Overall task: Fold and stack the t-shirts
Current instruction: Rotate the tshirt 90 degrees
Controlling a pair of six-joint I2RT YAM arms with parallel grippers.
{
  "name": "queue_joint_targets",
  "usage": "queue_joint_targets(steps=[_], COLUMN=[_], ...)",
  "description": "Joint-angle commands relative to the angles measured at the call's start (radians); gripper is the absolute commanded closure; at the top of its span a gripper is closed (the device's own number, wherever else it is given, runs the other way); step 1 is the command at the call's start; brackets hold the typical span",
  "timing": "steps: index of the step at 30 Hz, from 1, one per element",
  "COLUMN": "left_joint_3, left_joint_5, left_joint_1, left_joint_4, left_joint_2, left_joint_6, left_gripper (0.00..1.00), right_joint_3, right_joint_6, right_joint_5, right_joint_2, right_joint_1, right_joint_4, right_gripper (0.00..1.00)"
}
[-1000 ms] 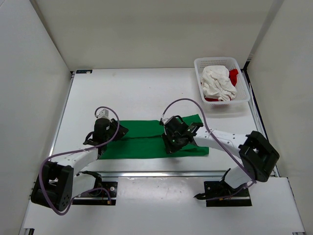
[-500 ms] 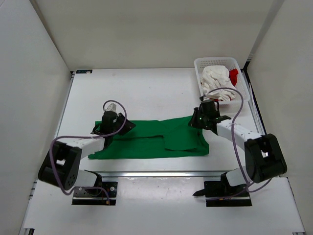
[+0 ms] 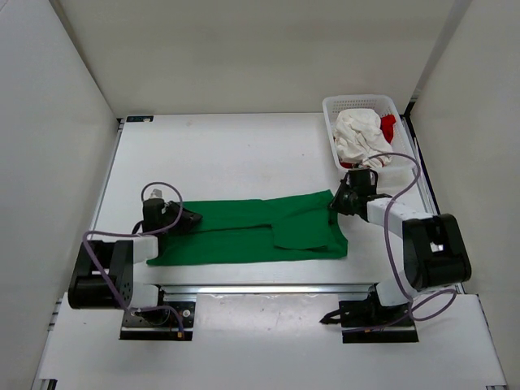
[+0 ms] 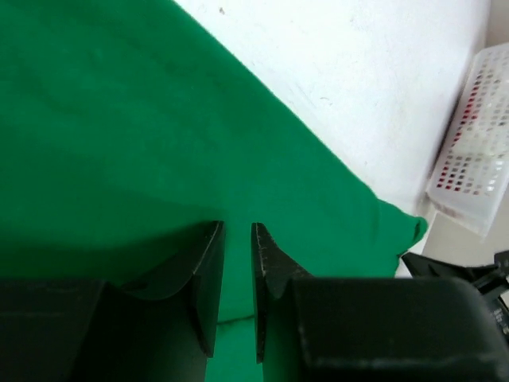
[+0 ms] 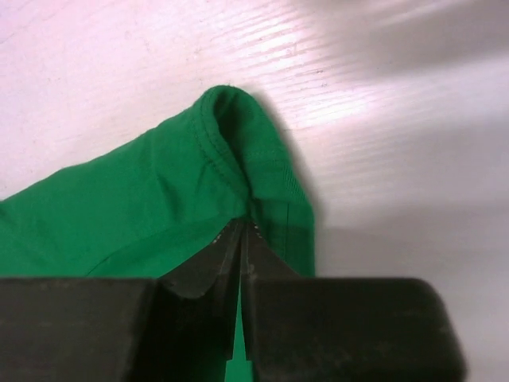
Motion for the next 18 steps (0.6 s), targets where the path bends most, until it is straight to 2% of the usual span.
queue_joint_targets(steps=[1, 4, 7, 10, 16, 18], left_joint_3=[-0.019, -0.003, 0.035, 0.072, 0.037, 0.009], left_joint_5=[0.028, -0.049, -0.19, -0.198, -0.067, -0.069], left_joint_1=[0.023, 0.035, -0.087, -0.185, -0.244, -0.255], left_joint_4=[-0.003, -0.078, -0.167, -0.207, -0.172, -0.177], left_joint_2=[-0.12, -0.273, -0.391, -0.405, -0.358, -0.404], left_joint_6=[-0.017, 0.004, 0.07, 0.104, 0.093, 0.087], left_gripper=[0.69, 0.67, 0.66, 0.65, 0.66, 0.65], right_joint_3=[0.047, 0.068, 0.042, 0.058, 0.323, 0.553], right_joint_6=[-0.032, -0.041, -0.017, 0.006, -0.026, -0.076], right_joint_5=[0.11, 0.176, 0.124, 0.089, 0.033, 0.021], right_joint_2=[-0.128, -0.165, -0.121, -0.013, 0.293, 0.469], right_joint_1=[0.06, 0.176, 0.248, 0.312, 0.342, 0.329], right_joint_4=[-0.053, -0.076, -0.056, -0.044, -0.102, -0.157], right_gripper=[0.96, 0.89, 0.89, 0.92, 0.97, 0.98])
